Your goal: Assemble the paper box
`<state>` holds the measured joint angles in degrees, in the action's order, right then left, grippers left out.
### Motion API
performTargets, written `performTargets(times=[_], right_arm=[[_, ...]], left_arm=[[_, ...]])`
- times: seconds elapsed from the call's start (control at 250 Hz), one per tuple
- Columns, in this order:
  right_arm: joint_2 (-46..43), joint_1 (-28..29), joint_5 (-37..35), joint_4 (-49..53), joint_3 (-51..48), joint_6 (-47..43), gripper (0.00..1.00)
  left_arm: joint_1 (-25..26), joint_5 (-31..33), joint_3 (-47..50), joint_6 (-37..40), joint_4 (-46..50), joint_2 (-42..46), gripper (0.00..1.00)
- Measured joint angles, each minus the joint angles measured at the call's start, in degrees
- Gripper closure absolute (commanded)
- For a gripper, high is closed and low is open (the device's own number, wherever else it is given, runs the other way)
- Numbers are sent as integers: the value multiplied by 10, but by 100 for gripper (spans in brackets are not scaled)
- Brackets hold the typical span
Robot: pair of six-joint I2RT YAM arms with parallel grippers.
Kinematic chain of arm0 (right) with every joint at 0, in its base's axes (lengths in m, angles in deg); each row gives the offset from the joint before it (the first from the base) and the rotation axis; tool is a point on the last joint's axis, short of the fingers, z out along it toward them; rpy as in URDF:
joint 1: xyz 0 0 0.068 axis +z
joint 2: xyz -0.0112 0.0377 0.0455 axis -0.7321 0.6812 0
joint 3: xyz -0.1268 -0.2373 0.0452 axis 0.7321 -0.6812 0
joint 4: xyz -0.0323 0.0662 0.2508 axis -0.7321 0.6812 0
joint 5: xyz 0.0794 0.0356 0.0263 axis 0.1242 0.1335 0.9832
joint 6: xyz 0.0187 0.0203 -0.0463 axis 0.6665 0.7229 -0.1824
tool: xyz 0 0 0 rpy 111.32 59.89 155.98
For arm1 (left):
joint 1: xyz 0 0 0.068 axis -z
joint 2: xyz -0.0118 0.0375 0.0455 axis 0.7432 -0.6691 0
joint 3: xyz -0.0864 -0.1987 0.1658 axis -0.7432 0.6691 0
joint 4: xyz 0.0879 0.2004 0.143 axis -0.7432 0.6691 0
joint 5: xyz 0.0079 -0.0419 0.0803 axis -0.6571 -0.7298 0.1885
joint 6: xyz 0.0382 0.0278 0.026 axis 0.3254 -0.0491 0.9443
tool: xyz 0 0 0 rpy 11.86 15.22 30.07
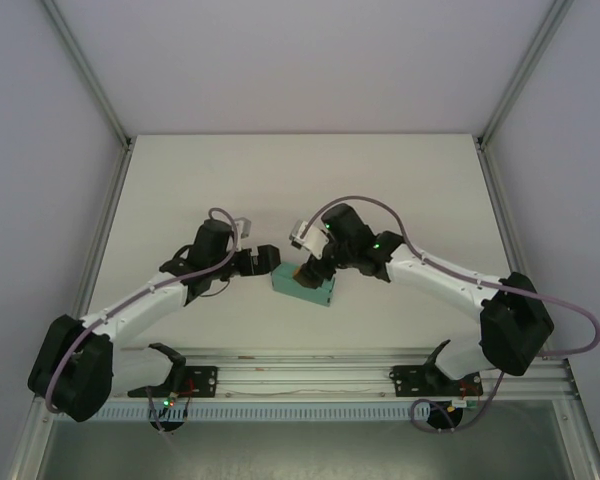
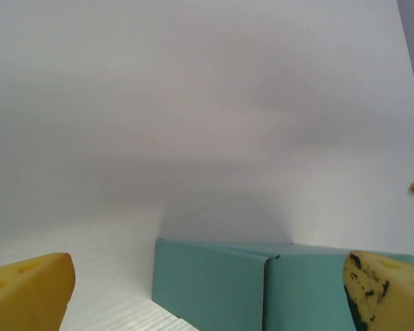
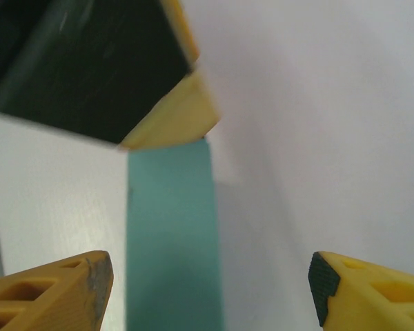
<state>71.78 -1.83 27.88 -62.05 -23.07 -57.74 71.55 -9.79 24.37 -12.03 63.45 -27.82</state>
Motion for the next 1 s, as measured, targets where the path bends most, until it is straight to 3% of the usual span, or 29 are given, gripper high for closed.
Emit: performTargets(times=[0.204,0.42,0.608,0.676,0.839,0.999], right_arm=[[3,33,-33,41,0,3,26],[40,40,-87,61,1,0,31],[81,52,-118,83,22,-13,51],[91,55,-138,83,33,-13,53],[106,56,-217,70,48,-24,62],[141,59,-332,30,66,-71,56]], left_arm=[[-1,85,-35,3,46,21,0],[-7,121,-36,10,72,22,0],[-12,136,-36,13,78,31,0],[-14,142,-36,14,80,35,0],[-16,157,-35,14,84,39,0],[-16,172,-31,14,86,51,0]])
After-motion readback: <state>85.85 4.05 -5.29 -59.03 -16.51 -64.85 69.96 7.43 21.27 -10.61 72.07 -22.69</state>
